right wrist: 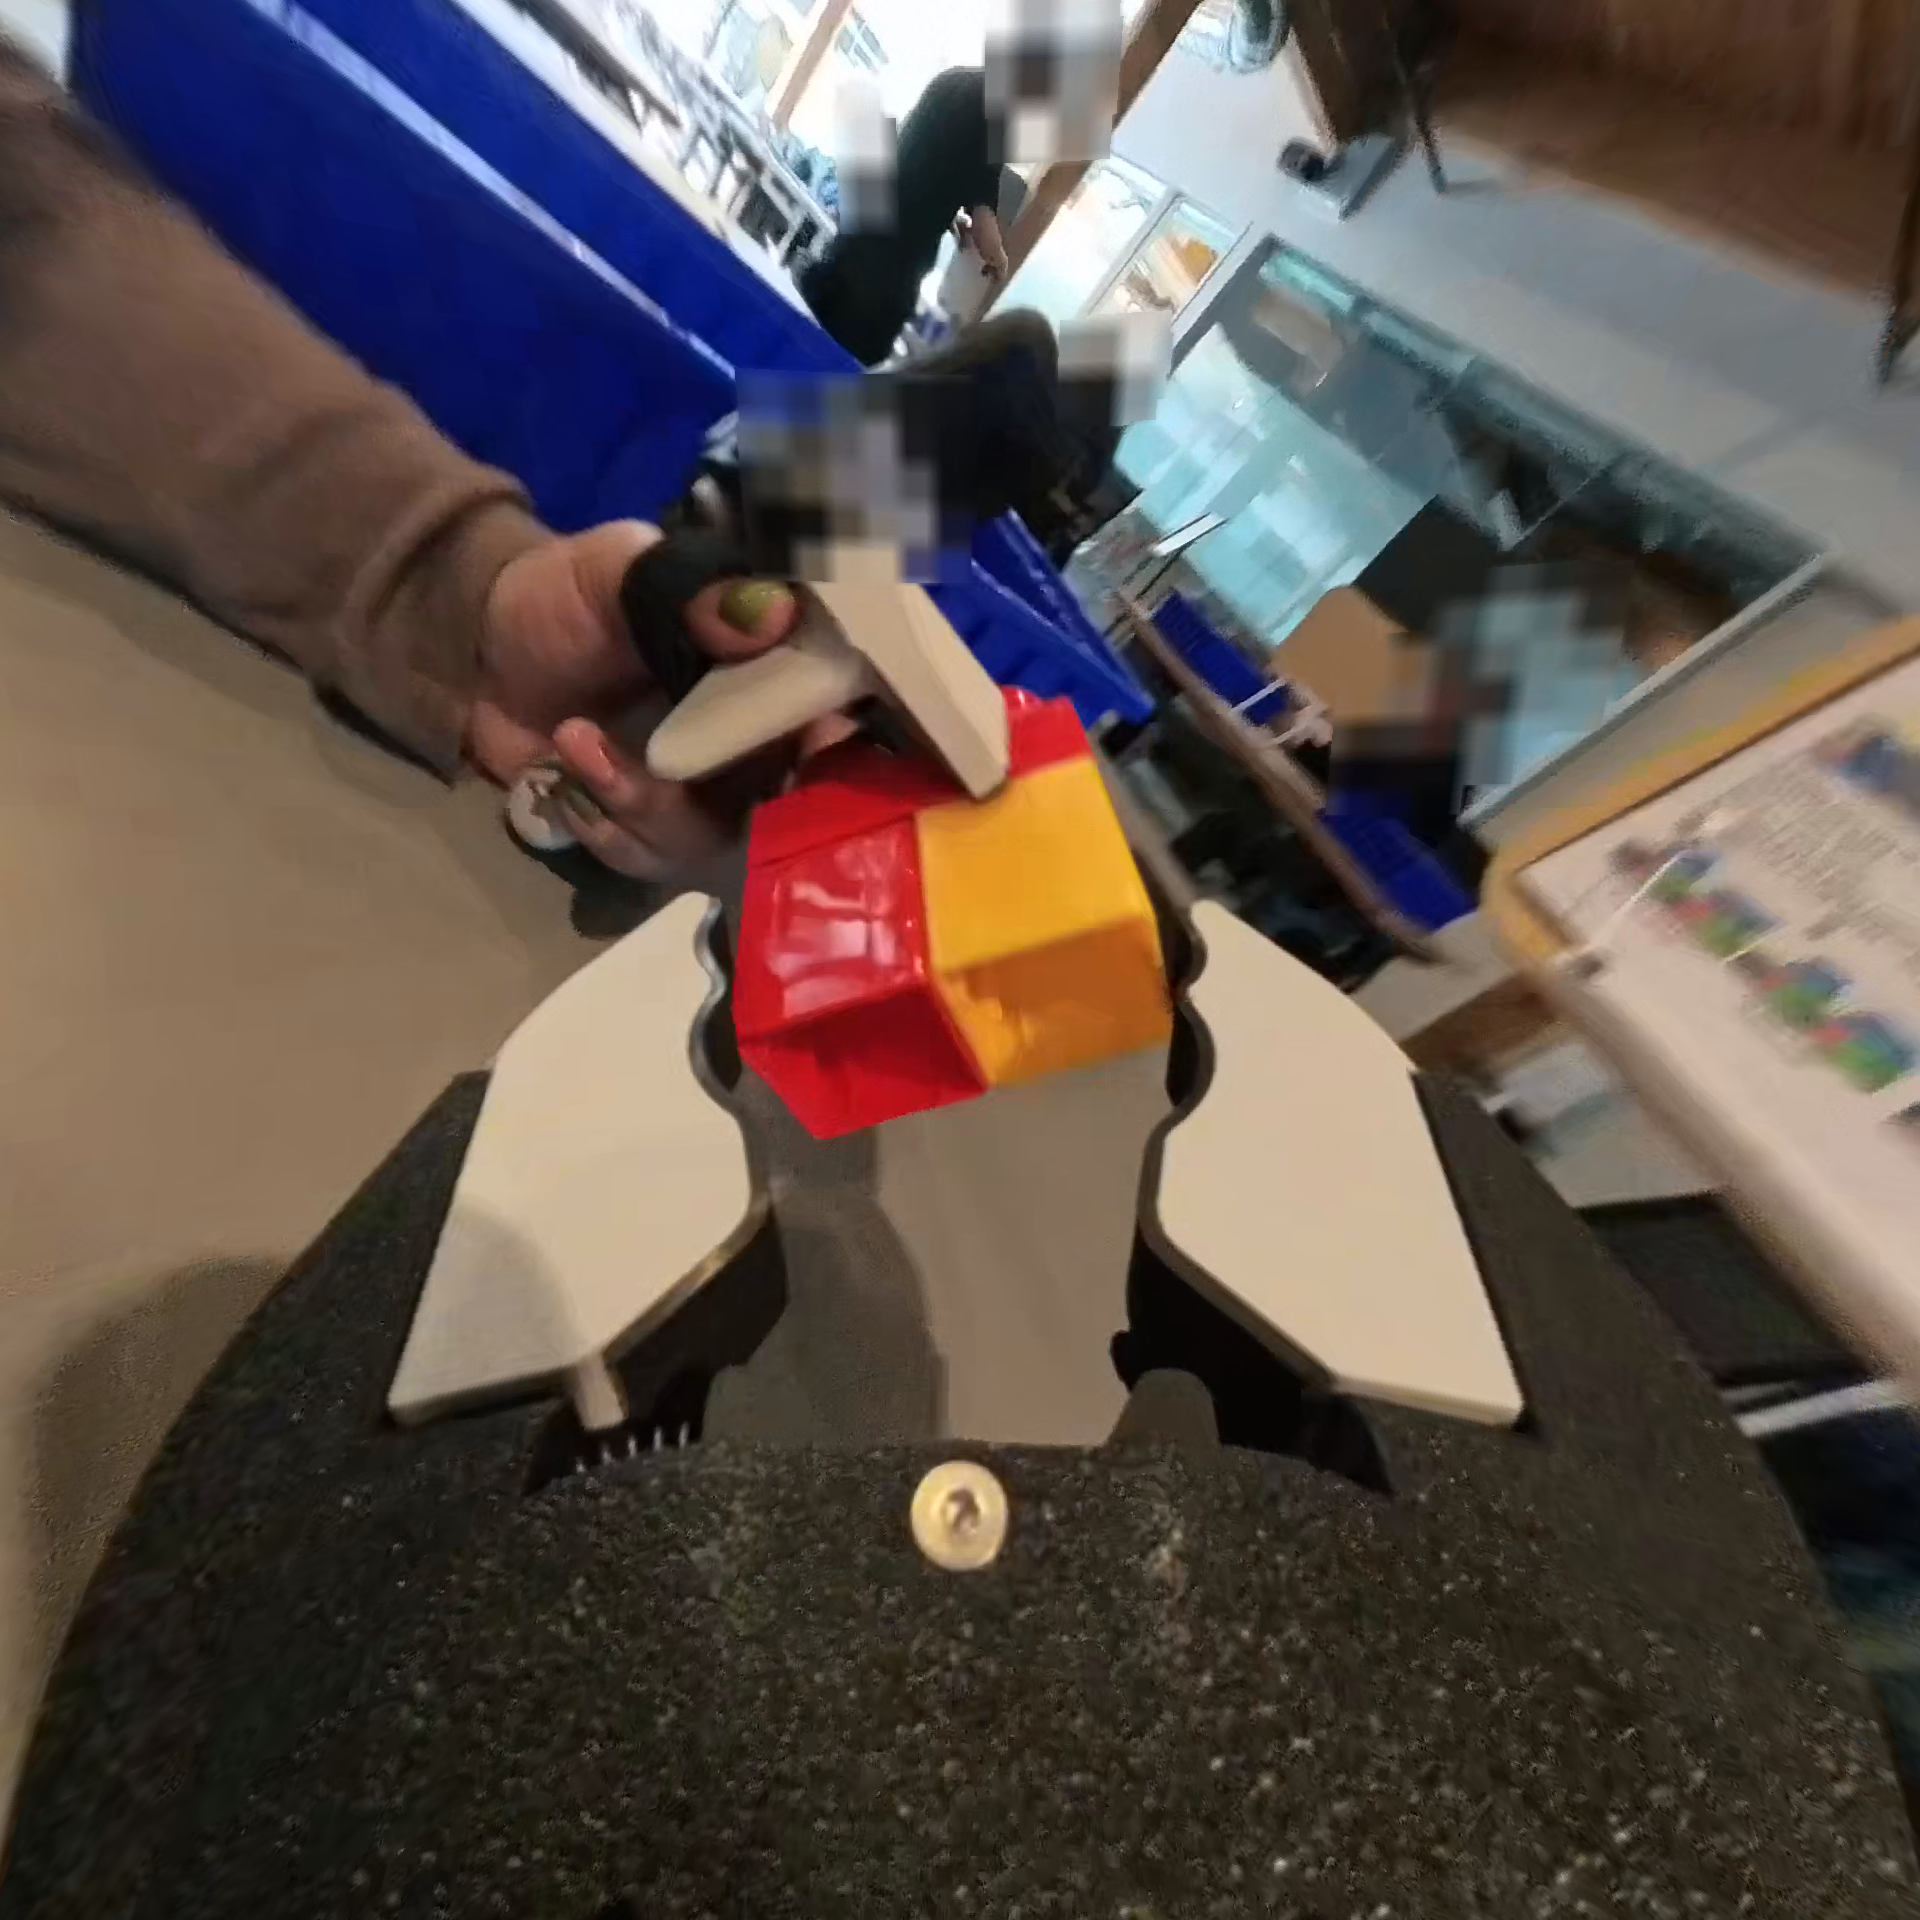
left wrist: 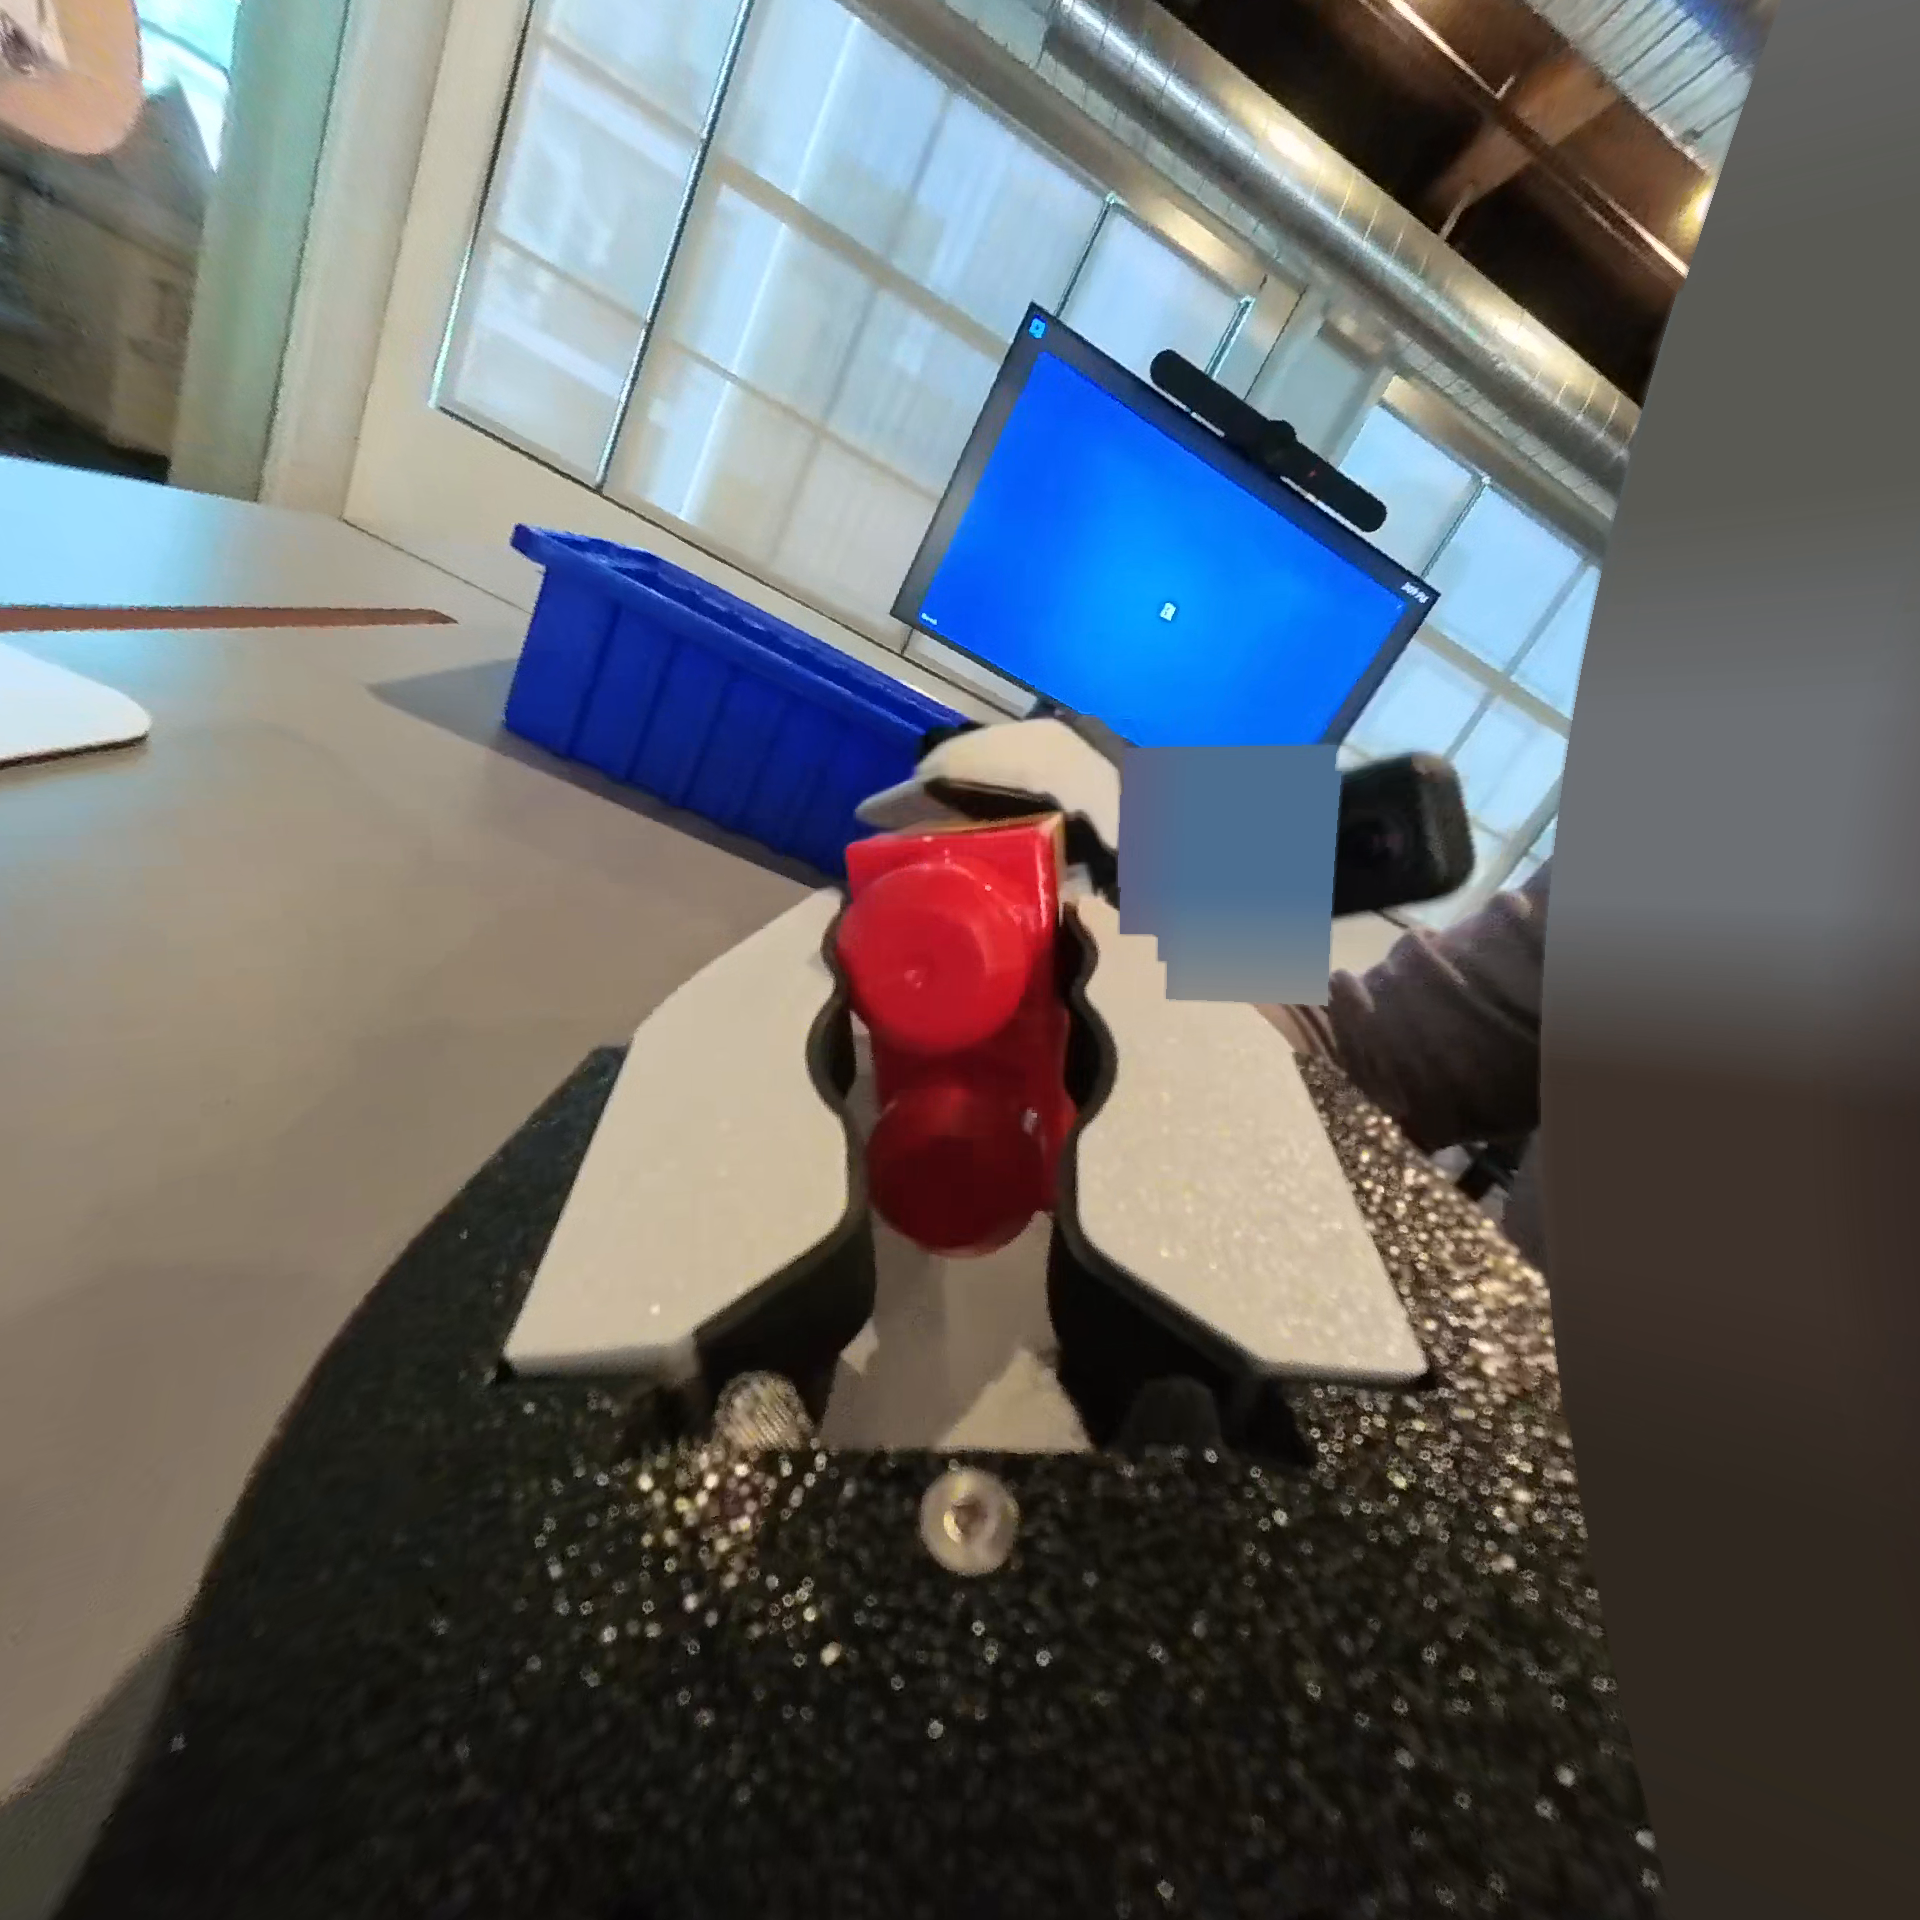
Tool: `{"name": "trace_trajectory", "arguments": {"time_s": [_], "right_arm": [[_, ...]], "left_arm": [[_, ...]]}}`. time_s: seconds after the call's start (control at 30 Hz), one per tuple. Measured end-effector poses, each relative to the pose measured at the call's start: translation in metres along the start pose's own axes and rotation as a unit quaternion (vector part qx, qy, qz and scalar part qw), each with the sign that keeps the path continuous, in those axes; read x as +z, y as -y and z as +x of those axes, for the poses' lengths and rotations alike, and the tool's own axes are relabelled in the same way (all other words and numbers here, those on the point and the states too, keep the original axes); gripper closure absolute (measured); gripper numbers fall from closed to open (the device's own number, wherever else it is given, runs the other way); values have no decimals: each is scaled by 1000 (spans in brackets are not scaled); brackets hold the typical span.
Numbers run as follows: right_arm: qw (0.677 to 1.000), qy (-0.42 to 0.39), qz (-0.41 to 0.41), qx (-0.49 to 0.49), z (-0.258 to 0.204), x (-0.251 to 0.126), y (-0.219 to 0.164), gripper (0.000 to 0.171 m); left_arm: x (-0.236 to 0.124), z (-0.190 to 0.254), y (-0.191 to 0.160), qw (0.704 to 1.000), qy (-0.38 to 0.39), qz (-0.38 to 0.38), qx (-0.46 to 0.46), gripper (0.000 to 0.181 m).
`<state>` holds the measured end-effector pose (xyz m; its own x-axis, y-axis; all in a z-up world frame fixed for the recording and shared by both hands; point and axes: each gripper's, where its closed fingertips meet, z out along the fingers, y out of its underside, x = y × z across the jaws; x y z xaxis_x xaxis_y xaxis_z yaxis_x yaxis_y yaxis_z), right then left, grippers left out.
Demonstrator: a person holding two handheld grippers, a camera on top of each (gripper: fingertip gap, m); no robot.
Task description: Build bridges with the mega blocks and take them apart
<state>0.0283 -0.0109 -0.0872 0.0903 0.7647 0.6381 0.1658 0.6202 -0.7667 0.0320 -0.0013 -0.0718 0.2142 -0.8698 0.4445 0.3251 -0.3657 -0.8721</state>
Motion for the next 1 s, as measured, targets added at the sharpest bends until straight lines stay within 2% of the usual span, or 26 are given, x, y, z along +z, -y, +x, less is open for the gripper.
{"name": "trace_trajectory", "arguments": {"time_s": [0.07, 0.1, 0.2, 0.3, 0.53, 0.67, 0.8, 0.9, 1.0], "right_arm": [[994, 28, 1, 106, 5, 0, -6, 79], [987, 47, 10, 150, 6, 0, -7, 79], [957, 114, 68, 259, 4, -7, 1, 107], [929, 139, 87, 332, 9, -11, 2, 110], [878, 201, 107, 421, 3, -9, 8, 107], [858, 203, 117, 456, 7, -9, 9, 133], [865, 197, 123, 445, 9, -10, 14, 134], [875, 182, 134, 428, 16, -15, 16, 135], [874, 171, 146, 430, 23, -20, 16, 135]], "left_arm": [[-1, 3, 3, 1000, -4, 14, 25, 145], [-1, 4, 5, 999, -7, 21, 33, 145], [-3, 6, 7, 999, -14, 30, 40, 145], [-2, 6, 6, 999, -12, 26, 43, 145], [-2, 4, 7, 998, 1, 28, 47, 145], [-2, 3, 6, 998, 8, 27, 53, 145], [-5, 8, 10, 997, -4, 44, 65, 145], [-6, 7, 12, 997, -5, 51, 59, 124], [-2, 7, 5, 999, -20, 21, 28, 119]]}}
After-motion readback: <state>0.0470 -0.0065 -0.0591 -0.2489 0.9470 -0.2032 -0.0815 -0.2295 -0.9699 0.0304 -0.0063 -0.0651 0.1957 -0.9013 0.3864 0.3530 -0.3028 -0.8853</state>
